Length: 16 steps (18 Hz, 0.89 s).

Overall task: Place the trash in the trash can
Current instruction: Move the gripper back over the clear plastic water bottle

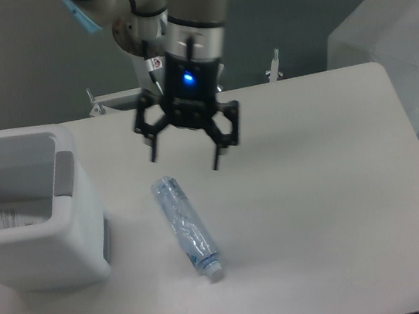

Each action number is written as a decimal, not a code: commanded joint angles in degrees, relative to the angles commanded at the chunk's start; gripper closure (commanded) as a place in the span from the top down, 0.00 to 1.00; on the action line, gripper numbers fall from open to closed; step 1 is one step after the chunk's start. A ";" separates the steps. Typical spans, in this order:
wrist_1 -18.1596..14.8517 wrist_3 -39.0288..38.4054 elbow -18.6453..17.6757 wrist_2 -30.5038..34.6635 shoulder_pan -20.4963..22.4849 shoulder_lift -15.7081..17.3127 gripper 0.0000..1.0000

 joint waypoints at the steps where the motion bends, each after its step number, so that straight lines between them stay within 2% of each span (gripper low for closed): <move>1: -2.20 -1.14 2.02 2.20 -0.17 -1.84 1.00; 2: -4.74 -2.80 4.73 3.18 -0.35 -3.78 1.00; 6: -18.71 -7.82 18.00 4.32 -1.67 -13.00 1.00; 8: -23.73 -8.96 22.50 7.21 -3.24 -17.14 1.00; 9: -24.53 -9.84 23.47 8.54 -3.86 -18.46 1.00; 16: -24.81 -16.78 25.85 14.17 -7.38 -25.49 1.00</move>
